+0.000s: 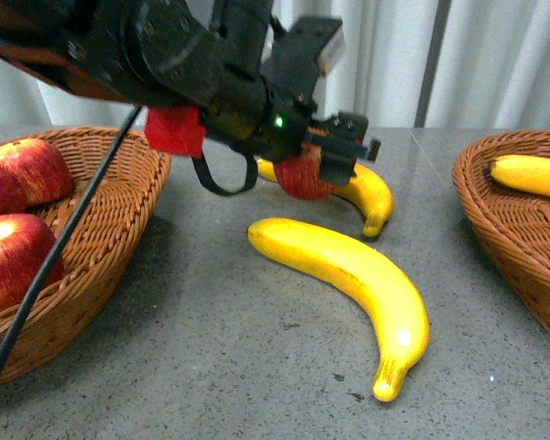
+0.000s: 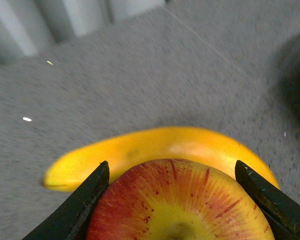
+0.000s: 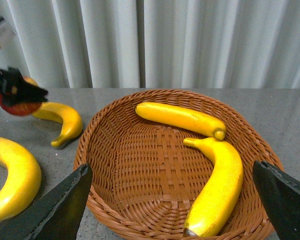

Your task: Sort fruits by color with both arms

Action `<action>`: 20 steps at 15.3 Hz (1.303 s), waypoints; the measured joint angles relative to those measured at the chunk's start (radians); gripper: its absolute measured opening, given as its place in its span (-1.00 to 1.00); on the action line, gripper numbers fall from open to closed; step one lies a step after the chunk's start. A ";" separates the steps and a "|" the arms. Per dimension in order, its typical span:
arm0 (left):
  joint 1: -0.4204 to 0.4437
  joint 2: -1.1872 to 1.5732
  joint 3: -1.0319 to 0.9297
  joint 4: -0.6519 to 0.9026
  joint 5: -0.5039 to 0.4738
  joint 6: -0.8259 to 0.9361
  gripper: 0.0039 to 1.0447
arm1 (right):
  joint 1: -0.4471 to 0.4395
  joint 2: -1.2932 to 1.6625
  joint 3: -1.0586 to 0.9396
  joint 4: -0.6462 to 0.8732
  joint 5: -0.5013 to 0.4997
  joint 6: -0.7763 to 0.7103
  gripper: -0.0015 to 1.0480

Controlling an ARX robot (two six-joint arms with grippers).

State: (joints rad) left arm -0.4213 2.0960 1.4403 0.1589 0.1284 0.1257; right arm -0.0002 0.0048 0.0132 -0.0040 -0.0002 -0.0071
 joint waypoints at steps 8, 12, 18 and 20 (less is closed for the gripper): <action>0.291 -0.418 -0.424 0.003 -0.304 -0.235 0.28 | 0.000 0.000 0.000 0.000 0.000 0.000 0.87; 0.320 -0.423 -0.454 0.009 -0.282 -0.255 0.46 | 0.000 0.000 0.000 0.000 0.000 0.000 0.87; 0.224 -0.659 -0.526 0.068 -0.263 -0.235 0.88 | 0.000 0.000 0.000 0.000 0.000 0.000 0.87; 0.167 -0.827 -0.610 0.097 -0.290 -0.188 0.88 | 0.000 0.000 0.000 0.000 0.000 0.000 0.87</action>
State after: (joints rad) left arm -0.2539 1.2690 0.8307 0.2558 -0.1619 -0.0628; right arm -0.0002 0.0048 0.0132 -0.0040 -0.0002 -0.0071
